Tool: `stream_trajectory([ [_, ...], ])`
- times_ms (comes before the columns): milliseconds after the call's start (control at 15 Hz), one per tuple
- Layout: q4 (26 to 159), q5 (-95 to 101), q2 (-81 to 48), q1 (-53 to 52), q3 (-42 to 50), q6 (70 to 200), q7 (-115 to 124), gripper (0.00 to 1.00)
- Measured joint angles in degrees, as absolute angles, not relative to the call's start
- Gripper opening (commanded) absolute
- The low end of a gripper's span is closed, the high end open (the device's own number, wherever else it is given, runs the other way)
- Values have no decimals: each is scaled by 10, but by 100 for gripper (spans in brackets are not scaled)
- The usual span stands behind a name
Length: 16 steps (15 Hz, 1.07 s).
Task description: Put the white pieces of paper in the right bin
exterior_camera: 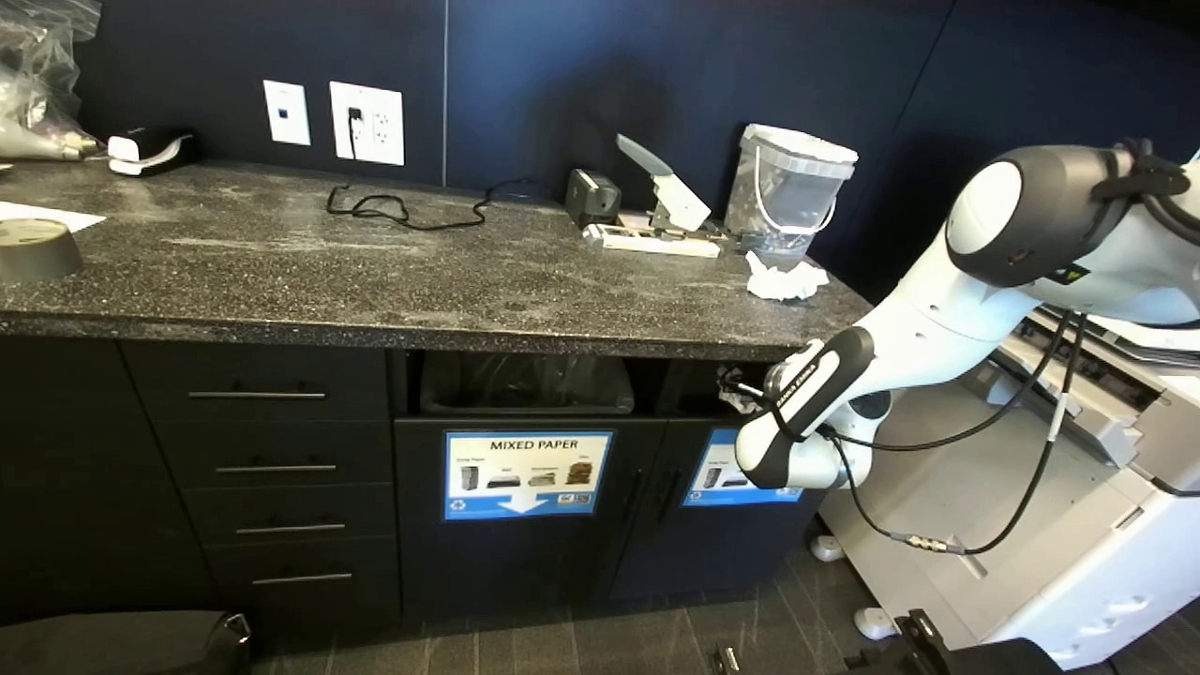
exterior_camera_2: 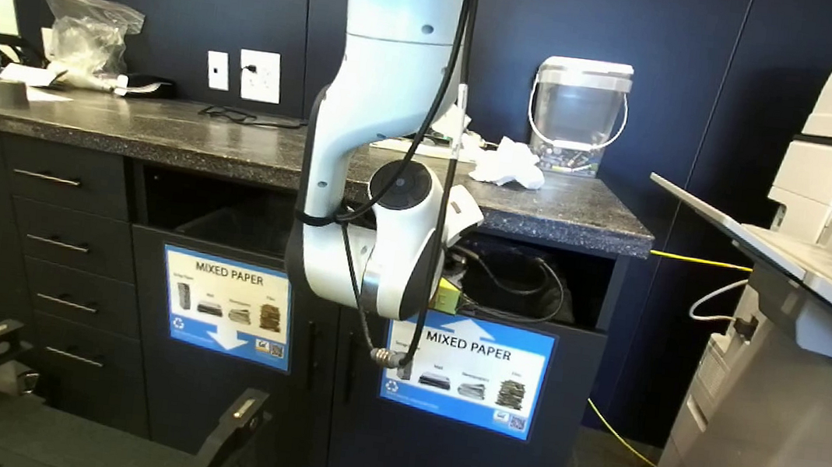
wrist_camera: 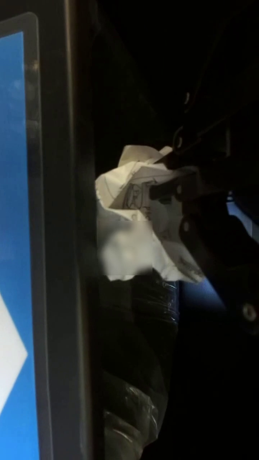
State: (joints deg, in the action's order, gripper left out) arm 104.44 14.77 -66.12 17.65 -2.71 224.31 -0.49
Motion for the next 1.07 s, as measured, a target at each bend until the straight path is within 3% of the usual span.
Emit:
stream_trajectory([
  [133, 1028, 148, -675, 174, -27, 2243, -1, 40],
  [667, 1002, 148, -692, 163, -23, 2243, 0, 99],
  [1067, 1005, 158, -679, 158, -14, 2228, 0, 100],
])
